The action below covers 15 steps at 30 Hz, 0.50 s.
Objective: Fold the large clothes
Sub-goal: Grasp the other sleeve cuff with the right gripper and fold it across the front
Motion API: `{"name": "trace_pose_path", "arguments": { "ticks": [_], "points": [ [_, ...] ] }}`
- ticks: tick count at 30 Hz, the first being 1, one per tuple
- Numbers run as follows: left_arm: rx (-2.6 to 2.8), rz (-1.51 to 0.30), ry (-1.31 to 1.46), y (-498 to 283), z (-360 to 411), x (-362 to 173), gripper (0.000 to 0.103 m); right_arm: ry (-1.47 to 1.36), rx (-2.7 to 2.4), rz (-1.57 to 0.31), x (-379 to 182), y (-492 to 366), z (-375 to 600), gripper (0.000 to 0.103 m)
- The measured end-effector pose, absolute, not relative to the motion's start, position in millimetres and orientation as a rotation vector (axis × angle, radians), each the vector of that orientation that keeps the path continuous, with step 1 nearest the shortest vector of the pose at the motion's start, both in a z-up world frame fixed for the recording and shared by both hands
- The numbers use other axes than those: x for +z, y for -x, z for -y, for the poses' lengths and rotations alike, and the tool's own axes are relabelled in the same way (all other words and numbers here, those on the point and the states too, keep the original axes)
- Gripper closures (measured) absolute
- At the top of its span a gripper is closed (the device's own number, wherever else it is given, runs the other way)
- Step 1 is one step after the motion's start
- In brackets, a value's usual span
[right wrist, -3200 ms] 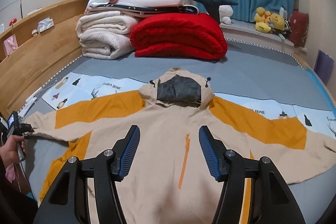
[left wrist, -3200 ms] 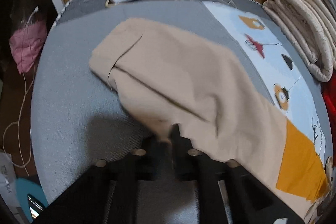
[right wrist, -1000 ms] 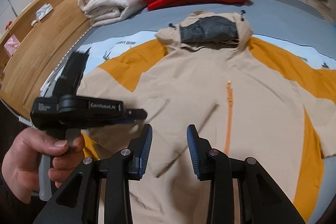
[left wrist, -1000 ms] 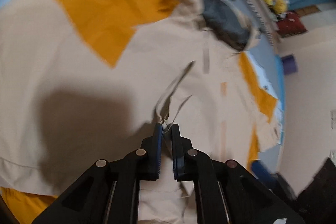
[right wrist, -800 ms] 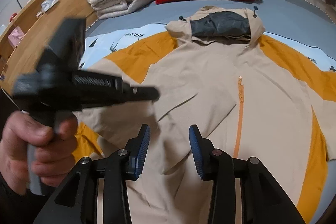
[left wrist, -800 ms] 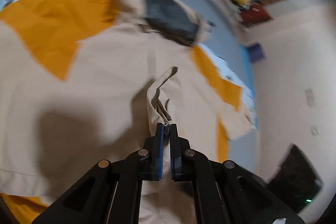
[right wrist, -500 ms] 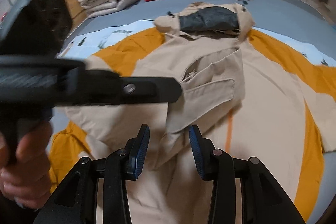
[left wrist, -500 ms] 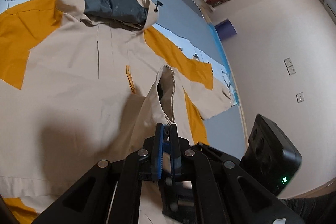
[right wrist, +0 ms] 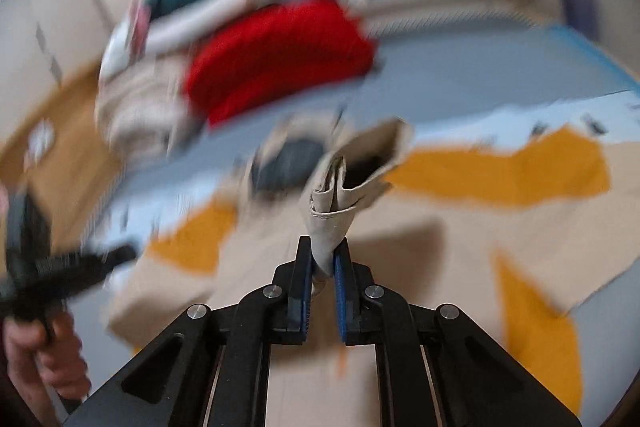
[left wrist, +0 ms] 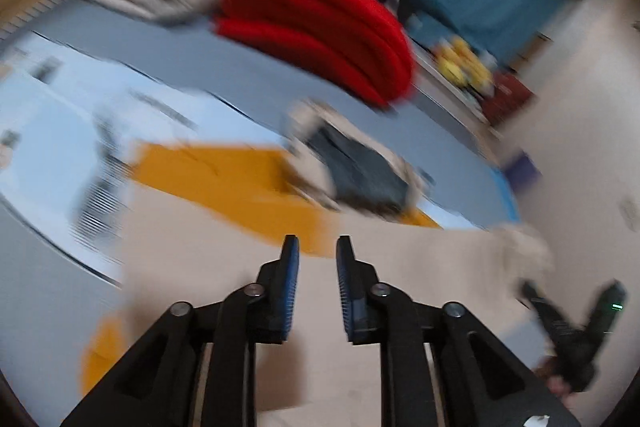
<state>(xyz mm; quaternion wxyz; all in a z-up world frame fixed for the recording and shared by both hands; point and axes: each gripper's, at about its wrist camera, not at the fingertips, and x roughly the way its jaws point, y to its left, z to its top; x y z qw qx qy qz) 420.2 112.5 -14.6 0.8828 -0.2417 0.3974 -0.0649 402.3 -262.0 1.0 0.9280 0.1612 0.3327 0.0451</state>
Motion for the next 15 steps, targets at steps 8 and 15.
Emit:
{"name": "trace_pose_path", "arguments": {
  "ticks": [8,15],
  "points": [
    [0.027,-1.071,0.491,-431,-132,-68,0.084,-0.503,-0.096,-0.834,-37,-423,347,0.092],
    [0.030,-1.308,0.371,-429,-96,-123,0.084,-0.596,-0.069,-0.935,-68,-429,367,0.089]
  ]
}}
